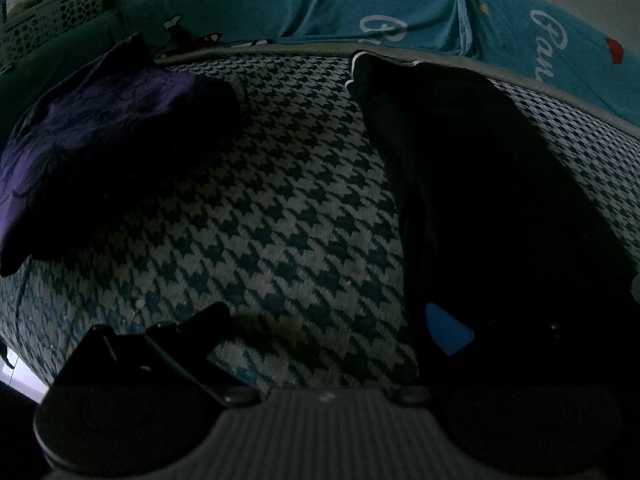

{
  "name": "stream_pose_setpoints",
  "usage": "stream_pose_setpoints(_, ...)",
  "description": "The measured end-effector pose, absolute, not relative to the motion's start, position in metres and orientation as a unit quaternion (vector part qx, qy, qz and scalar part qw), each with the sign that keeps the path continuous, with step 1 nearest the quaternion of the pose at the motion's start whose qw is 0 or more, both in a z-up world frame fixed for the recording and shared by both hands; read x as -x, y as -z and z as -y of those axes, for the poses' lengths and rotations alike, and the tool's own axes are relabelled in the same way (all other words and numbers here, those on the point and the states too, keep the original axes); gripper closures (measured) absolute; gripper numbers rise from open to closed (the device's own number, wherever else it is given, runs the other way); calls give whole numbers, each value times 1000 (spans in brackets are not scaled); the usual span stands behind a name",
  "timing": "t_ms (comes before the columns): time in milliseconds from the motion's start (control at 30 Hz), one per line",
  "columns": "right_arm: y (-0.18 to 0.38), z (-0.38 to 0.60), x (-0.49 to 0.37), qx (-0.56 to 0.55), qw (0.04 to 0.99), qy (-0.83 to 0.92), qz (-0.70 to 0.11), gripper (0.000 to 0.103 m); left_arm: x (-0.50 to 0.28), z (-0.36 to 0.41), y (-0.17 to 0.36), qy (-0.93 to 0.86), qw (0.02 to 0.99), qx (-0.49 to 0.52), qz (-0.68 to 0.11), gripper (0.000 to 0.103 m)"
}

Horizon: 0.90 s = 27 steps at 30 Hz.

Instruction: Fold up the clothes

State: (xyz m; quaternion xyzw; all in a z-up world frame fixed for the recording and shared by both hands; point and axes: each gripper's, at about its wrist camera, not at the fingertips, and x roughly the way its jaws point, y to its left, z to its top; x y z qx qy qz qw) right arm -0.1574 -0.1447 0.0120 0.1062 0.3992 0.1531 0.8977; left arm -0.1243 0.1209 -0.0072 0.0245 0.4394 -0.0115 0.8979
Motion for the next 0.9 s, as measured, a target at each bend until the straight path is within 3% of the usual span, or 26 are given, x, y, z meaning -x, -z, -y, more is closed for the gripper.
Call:
stream_pose_setpoints(533, -8, 140, 108, -112, 897, -162, -395, 61, 125, -118, -8, 20, 908, -10, -419, 0)
stream_pose_setpoints(900, -8, 138, 70, -131, 899, -162, -386, 60, 82, -107, -16, 27, 902, 4, -431, 0)
